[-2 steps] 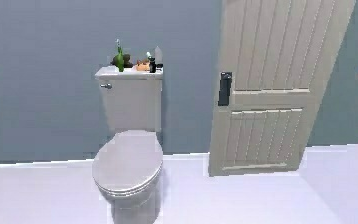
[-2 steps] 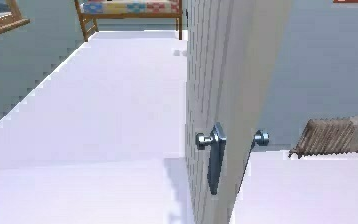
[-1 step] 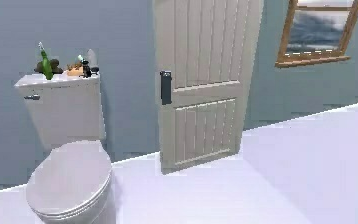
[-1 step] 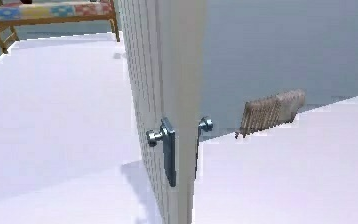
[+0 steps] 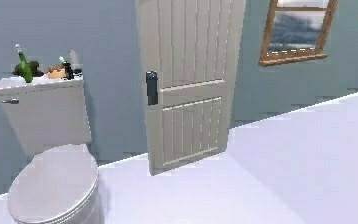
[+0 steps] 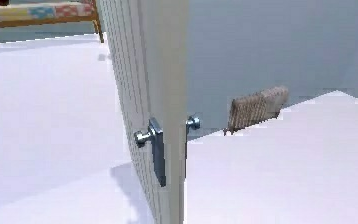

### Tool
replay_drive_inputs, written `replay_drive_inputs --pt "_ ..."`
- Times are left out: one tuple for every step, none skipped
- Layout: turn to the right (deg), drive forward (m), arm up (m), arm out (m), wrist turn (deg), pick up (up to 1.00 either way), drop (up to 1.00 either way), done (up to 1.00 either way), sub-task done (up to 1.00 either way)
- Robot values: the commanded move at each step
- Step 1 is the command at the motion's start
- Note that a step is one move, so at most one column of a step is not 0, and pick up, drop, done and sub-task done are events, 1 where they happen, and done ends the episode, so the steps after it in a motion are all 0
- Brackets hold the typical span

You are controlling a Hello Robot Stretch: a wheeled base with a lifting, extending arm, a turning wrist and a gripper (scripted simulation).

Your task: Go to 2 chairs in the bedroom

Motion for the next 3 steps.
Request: replay_drive_inputs --pt "0.0 0.5 0.0 0.0 0.0 0.0 0.0 0.0 0.0" --pt "45.0 0.0 0.0 0.0 0.0 0.0 0.0 0.0 0.0" --pt "30.0 0.0 0.0 0.0 0.0 0.0 0.0 0.0 0.0"
